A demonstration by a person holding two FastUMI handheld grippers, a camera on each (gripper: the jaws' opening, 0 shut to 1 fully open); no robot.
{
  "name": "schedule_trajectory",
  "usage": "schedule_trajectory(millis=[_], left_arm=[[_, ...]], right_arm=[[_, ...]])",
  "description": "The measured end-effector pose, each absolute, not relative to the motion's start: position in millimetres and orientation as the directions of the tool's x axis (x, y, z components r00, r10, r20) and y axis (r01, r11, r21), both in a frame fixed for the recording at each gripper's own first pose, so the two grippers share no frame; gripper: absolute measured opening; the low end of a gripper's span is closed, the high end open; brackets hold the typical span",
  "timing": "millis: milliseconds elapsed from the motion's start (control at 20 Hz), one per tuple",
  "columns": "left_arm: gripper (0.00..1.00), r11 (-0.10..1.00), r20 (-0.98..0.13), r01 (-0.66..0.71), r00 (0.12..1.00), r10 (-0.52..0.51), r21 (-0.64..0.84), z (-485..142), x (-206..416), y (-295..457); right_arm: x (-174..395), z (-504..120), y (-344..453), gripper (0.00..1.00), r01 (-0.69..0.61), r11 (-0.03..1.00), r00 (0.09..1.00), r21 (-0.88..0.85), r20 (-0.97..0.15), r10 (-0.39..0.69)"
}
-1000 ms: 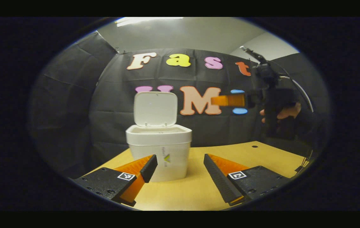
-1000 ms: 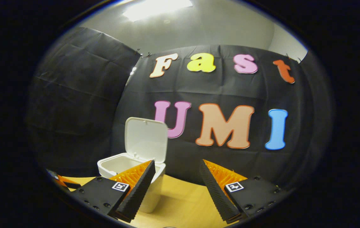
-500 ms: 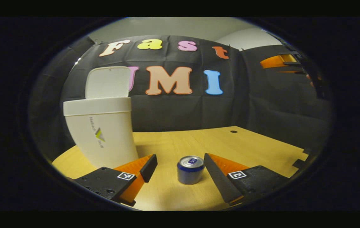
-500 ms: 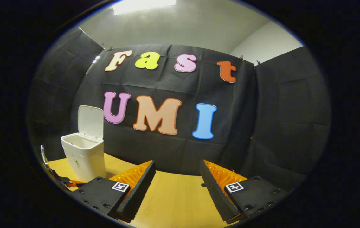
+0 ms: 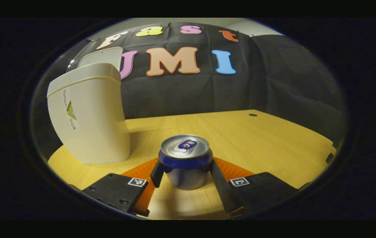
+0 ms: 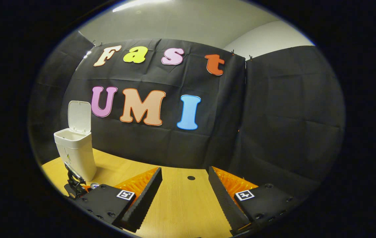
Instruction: Press the lid of the desktop garbage bin to open it, pick up the crumpled paper on the desktop and throw it into the bin, then pick up the pop can on the desktop and drop it into the bin, and finally close the garbage bin lid.
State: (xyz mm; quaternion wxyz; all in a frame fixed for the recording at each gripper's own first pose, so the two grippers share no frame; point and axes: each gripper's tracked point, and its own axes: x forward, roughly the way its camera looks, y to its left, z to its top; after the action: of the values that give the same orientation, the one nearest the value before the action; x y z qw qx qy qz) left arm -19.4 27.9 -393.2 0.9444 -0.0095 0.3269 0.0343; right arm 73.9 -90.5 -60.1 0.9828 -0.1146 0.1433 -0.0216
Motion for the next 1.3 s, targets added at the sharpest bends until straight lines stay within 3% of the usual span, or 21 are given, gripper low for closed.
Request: schedule_trajectory(millis=[150,350,650,800,1050,1150,1300], left_arm=[[0.76,0.997,-0.559,-0.076,0.827,0.059,-0.007,-342.3,6.8,36.1],[0.72,0.996,-0.396,-0.083,0.914,0.086,0.024,-233.6,50.3,74.9],[0.72,0.962,-0.210,-0.245,0.941,0.267,0.124,-124.2,97.2,197.9],[0.72,0.932,-0.233,-0.314,0.907,0.351,0.180,-139.0,109.1,256.8],[0.72,0.909,-0.363,-0.372,0.834,0.416,0.187,-202.5,100.8,301.8],[0.74,0.910,-0.336,-0.394,0.846,0.414,0.129,-194.8,101.6,302.0],[0.78,0.911,-0.333,-0.379,0.848,0.412,0.162,-196.4,100.8,302.4]], right_arm=[[70.6,-68.2,-74.9,0.94,-0.027,0.976,0.958,-0.214,-0.286,-0.036],[59.1,-82.4,-23.8,0.94,-0.100,0.989,0.947,-0.105,-0.315,0.062],[58.7,-109.3,33.7,0.94,-0.177,0.984,0.928,-0.005,-0.335,0.165],[56.3,-119.1,40.5,0.94,-0.168,0.986,0.921,0.014,-0.354,0.162],[50.7,-129.2,38.2,0.94,-0.140,0.990,0.910,-0.012,-0.395,0.124],[48.7,-129.8,38.1,0.95,-0.134,0.991,0.908,-0.029,-0.405,0.111],[46.0,-125.2,41.9,0.95,-0.142,0.989,0.907,-0.043,-0.405,0.113]])
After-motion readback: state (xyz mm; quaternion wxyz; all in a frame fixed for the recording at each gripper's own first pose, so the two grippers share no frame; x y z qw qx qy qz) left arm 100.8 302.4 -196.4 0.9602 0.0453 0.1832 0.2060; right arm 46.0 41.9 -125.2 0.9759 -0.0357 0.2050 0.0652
